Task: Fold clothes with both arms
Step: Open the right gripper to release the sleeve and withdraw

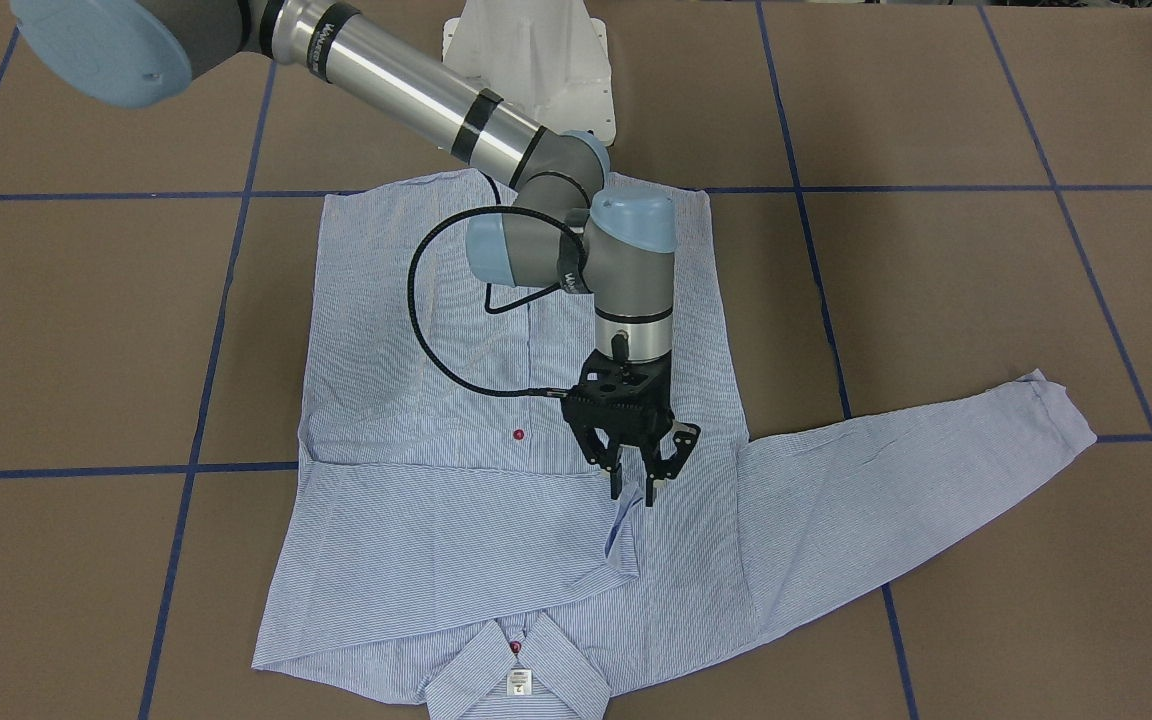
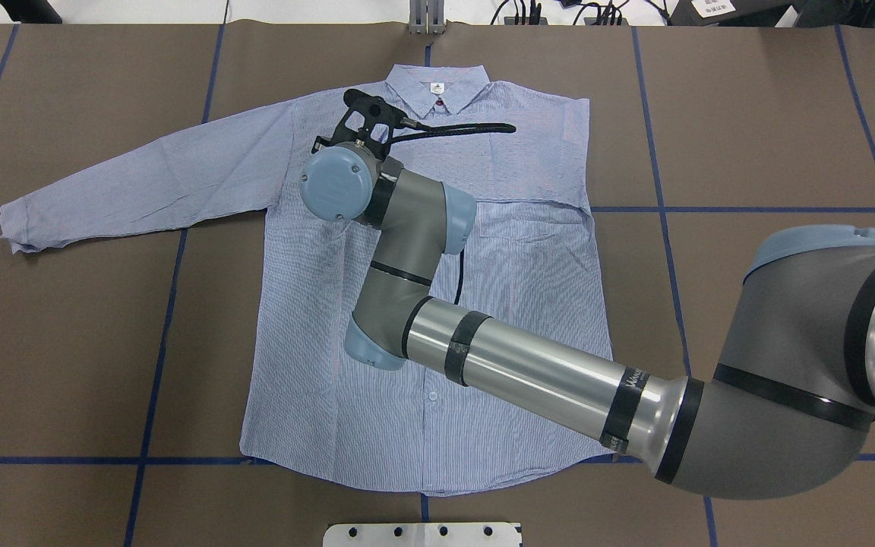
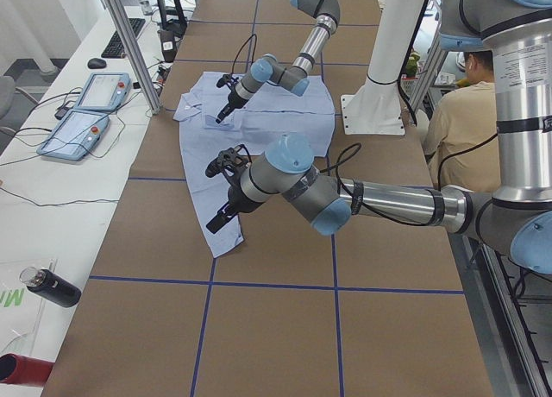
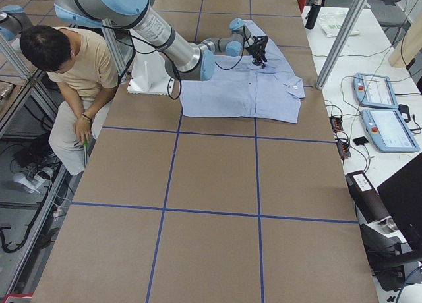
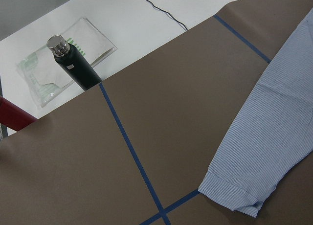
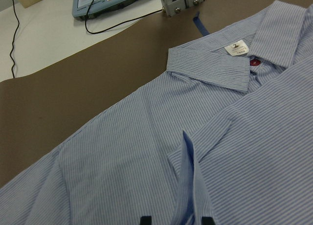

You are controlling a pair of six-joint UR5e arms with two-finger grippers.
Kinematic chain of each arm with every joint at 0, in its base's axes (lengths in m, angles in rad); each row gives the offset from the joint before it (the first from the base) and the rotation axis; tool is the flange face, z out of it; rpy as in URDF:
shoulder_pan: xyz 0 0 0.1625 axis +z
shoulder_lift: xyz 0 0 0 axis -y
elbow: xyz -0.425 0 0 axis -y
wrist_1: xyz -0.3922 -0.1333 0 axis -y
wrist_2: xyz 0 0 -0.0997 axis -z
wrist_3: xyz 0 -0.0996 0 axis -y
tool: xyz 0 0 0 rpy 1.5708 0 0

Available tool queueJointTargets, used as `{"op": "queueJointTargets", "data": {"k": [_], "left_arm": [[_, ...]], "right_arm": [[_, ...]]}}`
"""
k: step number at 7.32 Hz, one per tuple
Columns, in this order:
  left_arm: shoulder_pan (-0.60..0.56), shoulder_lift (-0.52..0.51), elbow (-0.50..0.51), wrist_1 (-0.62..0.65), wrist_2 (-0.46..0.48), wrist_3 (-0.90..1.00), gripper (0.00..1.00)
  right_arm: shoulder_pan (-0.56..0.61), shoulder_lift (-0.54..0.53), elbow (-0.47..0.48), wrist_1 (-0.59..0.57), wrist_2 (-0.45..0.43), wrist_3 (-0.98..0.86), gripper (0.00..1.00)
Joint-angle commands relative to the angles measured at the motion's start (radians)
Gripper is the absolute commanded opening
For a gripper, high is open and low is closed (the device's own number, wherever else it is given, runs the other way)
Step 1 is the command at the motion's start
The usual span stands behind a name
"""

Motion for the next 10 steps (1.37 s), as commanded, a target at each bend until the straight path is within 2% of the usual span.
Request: {"op": "queueJointTargets", "data": {"k": [1, 3, 4, 5, 6, 7, 8, 9, 10], "left_arm": [[-0.001, 0.001, 0.001, 0.0, 0.0, 0.0, 1.0], [0.001, 0.001, 0.003, 0.0, 0.0, 0.0, 1.0], [-0.001, 0.001, 0.003, 0.0, 0.0, -0.002, 1.0], [0.001, -0.001, 0.002, 0.0, 0.0, 0.0, 1.0], [0.002, -0.004, 0.0, -0.003, 0.0, -0.049, 1.0], [0.007, -0.006, 0.014, -0.053, 0.002, -0.075, 1.0], [0.01, -0.006, 0.038, -0.086, 0.003, -0.075, 1.0], [0.017, -0.01, 0.061, -0.094, 0.005, -0.078, 1.0], [0.023, -0.018, 0.087, -0.098, 0.002, -0.175, 1.0]], "right_arm": [[-0.034, 0.056, -0.041, 0.001, -0.027, 0.0, 0.47], [-0.037, 0.073, -0.041, 0.001, -0.027, 0.002, 0.52], [-0.037, 0.09, -0.025, -0.002, -0.015, -0.003, 0.76], [-0.031, 0.088, 0.021, -0.061, 0.004, -0.041, 0.99], [0.001, 0.085, 0.155, -0.233, 0.072, -0.09, 0.99], [0.056, 0.078, 0.258, -0.39, 0.211, -0.135, 1.0], [0.105, 0.056, 0.337, -0.513, 0.305, -0.206, 1.0], [0.168, -0.003, 0.464, -0.613, 0.406, -0.31, 1.0], [0.24, -0.133, 0.668, -0.719, 0.508, -0.433, 1.0]]}}
